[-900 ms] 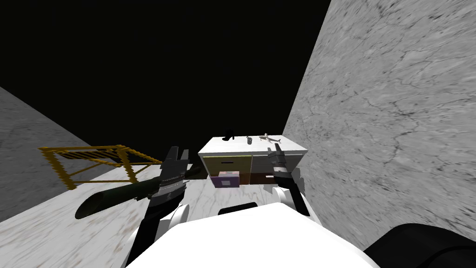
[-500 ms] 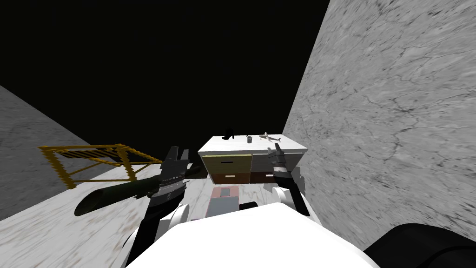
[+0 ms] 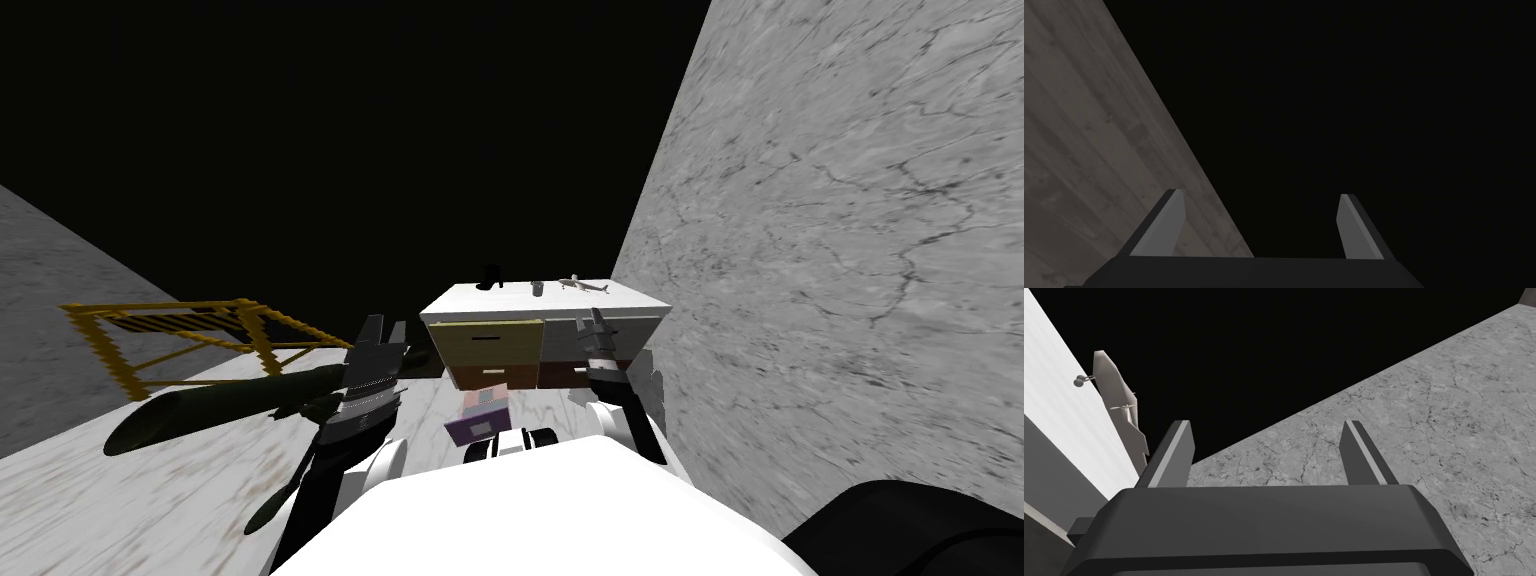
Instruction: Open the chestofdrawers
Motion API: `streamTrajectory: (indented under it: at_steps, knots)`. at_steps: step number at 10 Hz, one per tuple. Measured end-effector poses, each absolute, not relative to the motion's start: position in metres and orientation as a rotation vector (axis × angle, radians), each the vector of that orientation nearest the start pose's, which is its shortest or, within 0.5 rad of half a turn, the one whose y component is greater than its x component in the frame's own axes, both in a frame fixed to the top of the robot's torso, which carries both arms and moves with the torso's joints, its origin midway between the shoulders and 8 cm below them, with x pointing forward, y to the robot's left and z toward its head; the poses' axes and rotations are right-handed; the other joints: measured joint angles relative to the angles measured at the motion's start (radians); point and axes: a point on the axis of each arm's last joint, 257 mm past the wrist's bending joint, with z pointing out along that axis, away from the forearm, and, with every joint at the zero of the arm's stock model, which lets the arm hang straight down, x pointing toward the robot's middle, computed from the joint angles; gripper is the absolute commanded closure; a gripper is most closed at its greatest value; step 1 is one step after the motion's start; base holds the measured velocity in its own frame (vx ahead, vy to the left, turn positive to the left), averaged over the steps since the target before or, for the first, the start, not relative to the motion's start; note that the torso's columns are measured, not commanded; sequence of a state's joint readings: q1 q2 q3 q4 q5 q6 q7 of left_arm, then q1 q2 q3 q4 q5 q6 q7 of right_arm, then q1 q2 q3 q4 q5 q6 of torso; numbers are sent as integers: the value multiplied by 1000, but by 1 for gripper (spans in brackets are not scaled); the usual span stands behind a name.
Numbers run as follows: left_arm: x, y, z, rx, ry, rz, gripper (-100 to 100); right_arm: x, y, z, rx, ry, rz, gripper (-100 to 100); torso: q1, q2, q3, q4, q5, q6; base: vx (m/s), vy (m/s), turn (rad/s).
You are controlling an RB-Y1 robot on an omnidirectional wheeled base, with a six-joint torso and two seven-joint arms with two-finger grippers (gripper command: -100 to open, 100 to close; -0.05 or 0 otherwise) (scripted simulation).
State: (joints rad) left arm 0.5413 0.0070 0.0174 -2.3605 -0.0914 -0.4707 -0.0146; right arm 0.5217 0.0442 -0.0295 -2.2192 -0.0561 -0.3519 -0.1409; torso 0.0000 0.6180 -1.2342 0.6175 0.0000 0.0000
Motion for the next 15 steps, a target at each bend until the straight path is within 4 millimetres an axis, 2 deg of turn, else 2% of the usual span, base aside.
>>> streamTrajectory:
  at_steps: [1,2,5,10,15]
  knots:
    - [331,275,41,-576,664,-1200,0,369,-309,-42,970,633,1369,-100,0,74,-147,74,0,0,-15,5,-1]
    - [331,275,41,-577,664,-1200,0,372,-307,-46,961,670,1360,-100,0,109,-216,107,0,0,-34,10,-7]
    - [331,275,41,-577,664,-1200,0,385,-300,-74,945,839,1297,-100,0,120,-241,120,0,0,-42,19,-3]
    - [331,275,41,-577,664,-1200,0,400,-296,-154,977,1123,1113,-100,-1,119,-242,120,0,0,-37,36,9]
    - [331,275,41,-577,664,-1200,0,408,-307,-205,1004,1289,954,-100,0,120,-242,121,0,0,-25,31,20]
